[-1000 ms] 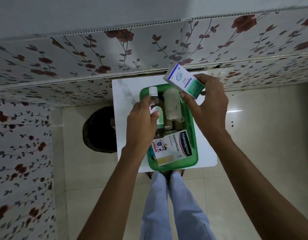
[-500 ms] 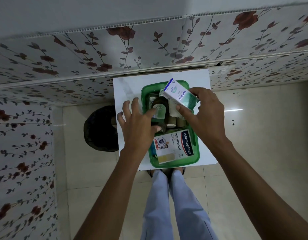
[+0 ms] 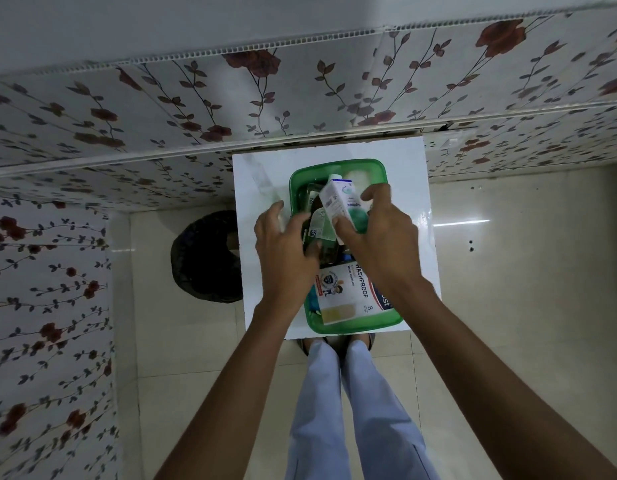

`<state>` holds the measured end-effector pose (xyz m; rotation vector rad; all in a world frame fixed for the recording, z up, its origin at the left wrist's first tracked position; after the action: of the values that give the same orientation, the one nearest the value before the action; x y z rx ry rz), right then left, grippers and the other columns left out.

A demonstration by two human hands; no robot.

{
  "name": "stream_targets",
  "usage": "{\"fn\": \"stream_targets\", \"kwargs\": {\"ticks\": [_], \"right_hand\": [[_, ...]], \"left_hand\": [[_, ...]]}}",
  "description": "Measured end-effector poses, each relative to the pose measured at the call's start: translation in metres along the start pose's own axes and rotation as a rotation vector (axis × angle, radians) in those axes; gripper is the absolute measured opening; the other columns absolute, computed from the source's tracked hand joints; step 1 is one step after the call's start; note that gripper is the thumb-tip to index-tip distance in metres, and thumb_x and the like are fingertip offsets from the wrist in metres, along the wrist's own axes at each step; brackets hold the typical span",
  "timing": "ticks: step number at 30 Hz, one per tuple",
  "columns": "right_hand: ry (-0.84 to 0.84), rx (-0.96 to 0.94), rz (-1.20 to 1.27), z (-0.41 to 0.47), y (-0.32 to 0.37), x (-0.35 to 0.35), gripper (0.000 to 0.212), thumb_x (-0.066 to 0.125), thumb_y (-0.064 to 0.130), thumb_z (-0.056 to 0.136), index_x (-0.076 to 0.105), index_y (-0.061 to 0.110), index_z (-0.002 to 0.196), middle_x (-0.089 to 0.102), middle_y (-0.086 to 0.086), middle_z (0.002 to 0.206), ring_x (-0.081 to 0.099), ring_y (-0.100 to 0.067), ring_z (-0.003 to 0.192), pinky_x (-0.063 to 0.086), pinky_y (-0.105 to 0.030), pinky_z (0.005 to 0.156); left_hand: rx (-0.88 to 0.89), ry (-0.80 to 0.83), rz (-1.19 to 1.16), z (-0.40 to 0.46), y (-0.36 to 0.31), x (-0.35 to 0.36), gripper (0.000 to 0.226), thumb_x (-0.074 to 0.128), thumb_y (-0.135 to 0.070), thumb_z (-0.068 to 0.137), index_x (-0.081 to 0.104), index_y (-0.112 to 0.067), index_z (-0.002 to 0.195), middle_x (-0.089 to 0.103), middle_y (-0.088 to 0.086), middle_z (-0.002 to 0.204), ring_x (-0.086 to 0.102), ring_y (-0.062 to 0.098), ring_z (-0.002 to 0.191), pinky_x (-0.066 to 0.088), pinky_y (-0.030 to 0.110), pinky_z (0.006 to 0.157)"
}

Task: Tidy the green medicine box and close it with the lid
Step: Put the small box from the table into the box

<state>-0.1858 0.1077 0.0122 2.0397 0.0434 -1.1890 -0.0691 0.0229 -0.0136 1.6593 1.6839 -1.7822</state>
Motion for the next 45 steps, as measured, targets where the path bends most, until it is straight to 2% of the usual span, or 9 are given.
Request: {"fn": "stream_targets", "kwargs": {"ticks": [5,8,13,20,29,32,36,39,45], "right_hand": [[0.052,-0.058,-0.004,0.005,0.029,0.029,0.043,0.052,0.046,0.088,0.043,0.013,0.114,0.057,-0.014,0.111,0.059,-0.031,0.087,0.038,-0.029,0.062],[0.096,-0.108,-0.054,0.002,0.036,0.045,0.040,0.055,0.030,0.089,0.043,0.011,0.122,0.053,-0.017,0.120,0.058,-0.035,0.097,0.045,-0.035,0.066],[0.026,-0.119,-0.024,0.003,0.034,0.047,0.041,0.064,0.016,0.083,0.046,0.012,0.120,0.051,-0.017,0.121,0.057,-0.036,0.099,0.055,-0.041,0.072],[-0.035,-0.199,-0.107,0.003,0.032,0.054,0.036,0.066,0.007,0.078,0.053,0.009,0.111,0.057,-0.015,0.114,0.059,-0.035,0.089,0.052,-0.038,0.058],[0.024,-0.332,-0.115,0.002,0.031,0.034,0.041,0.059,-0.004,0.079,0.062,0.013,0.117,0.072,-0.014,0.098,0.064,-0.030,0.070,0.056,-0.036,0.061],[-0.069,-0.237,0.049,0.001,0.021,-0.009,0.041,0.049,-0.005,0.083,0.062,0.011,0.119,0.074,-0.015,0.093,0.062,-0.019,0.063,0.055,-0.029,0.066],[-0.264,0.141,0.161,-0.001,-0.044,-0.047,0.035,0.048,-0.003,0.085,0.065,0.012,0.113,0.073,-0.009,0.103,0.067,-0.020,0.090,0.051,-0.029,0.088],[-0.098,0.355,0.132,0.004,-0.093,-0.035,0.030,0.047,0.007,0.089,0.064,0.013,0.113,0.072,-0.012,0.107,0.066,-0.026,0.096,0.049,-0.037,0.096],[0.248,0.345,-0.031,0.002,-0.096,0.019,0.037,0.059,0.027,0.087,0.057,0.008,0.119,0.069,-0.014,0.109,0.062,-0.031,0.101,0.045,-0.033,0.085]], "left_hand": [[-0.039,-0.237,-0.304,0.004,0.014,-0.031,0.037,0.043,0.004,0.086,0.053,-0.009,0.119,0.057,0.012,0.119,0.056,0.018,0.105,0.046,0.024,0.086],[-0.096,-0.226,-0.368,0.010,0.025,-0.032,0.034,0.042,0.000,0.089,0.052,-0.011,0.120,0.060,0.008,0.118,0.057,0.014,0.100,0.048,0.027,0.086],[-0.187,-0.120,-0.400,0.013,0.029,-0.020,0.032,0.046,-0.007,0.091,0.052,-0.012,0.122,0.058,0.005,0.123,0.052,0.008,0.096,0.038,0.001,0.075],[-0.331,-0.010,-0.507,0.017,0.031,-0.002,0.035,0.047,-0.019,0.093,0.050,-0.014,0.128,0.057,0.010,0.127,0.057,0.022,0.109,0.049,0.047,0.095],[-0.277,0.082,-0.376,0.024,0.020,-0.002,0.030,0.058,-0.033,0.086,0.065,-0.014,0.107,0.071,0.007,0.102,0.065,0.021,0.089,0.055,0.041,0.079],[-0.273,0.133,-0.293,0.024,0.021,-0.002,0.032,0.055,-0.035,0.086,0.064,-0.013,0.108,0.072,0.010,0.097,0.066,0.025,0.086,0.057,0.045,0.074],[-0.162,0.190,-0.196,0.025,0.017,-0.005,0.028,0.049,-0.024,0.091,0.060,-0.007,0.110,0.068,0.019,0.100,0.066,0.034,0.085,0.058,0.049,0.069],[-0.061,0.147,-0.182,0.023,0.014,-0.010,0.024,0.046,-0.021,0.091,0.058,-0.001,0.093,0.063,0.022,0.094,0.064,0.038,0.080,0.057,0.052,0.063],[-0.120,0.021,-0.331,0.015,0.041,-0.053,0.023,0.048,-0.027,0.086,0.063,-0.011,0.093,0.066,0.017,0.088,0.066,0.034,0.072,0.057,0.053,0.060]]}}
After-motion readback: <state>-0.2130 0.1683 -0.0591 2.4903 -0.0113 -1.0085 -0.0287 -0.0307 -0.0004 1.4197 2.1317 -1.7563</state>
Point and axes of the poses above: each hand's wrist, its own z-axis towards the middle knuckle, its own x-axis out of the palm, y = z × x, the point moved 6 cm from there along z, towards the middle knuckle
